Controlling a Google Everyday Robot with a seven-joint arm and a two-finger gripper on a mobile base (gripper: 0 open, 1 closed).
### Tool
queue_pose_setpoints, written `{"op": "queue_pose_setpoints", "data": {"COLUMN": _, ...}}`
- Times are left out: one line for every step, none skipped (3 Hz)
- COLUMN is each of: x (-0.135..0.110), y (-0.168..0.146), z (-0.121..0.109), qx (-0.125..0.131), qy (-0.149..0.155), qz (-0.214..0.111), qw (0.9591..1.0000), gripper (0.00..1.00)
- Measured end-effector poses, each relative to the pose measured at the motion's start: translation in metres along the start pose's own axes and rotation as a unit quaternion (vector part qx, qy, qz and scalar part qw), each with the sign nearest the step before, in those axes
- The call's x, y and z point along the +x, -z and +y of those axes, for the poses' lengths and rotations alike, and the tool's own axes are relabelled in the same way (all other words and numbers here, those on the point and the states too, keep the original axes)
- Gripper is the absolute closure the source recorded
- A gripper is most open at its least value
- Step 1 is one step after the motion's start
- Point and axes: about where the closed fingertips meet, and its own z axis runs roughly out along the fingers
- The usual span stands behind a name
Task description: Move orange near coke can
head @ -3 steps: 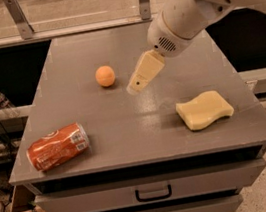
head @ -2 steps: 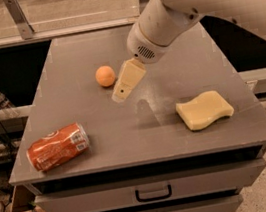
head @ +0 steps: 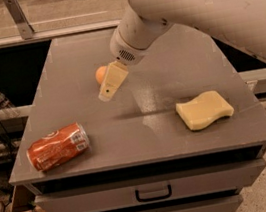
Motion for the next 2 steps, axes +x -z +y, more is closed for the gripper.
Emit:
{"op": "queue_pose_setpoints", "data": {"x": -0.009, "y": -0.019, "z": -0.010, "qx": 0.001, "qy": -0.001, "qz": -0.003, "qw": 1.0000, "gripper": 0.00}}
{"op": "queue_pose_setpoints", "data": {"x": -0.012, "y": -0.034, "z": -0.014, "qx": -0.003, "qy": -0.004, "qz": -0.002, "qw": 1.0000, "gripper": 0.00}}
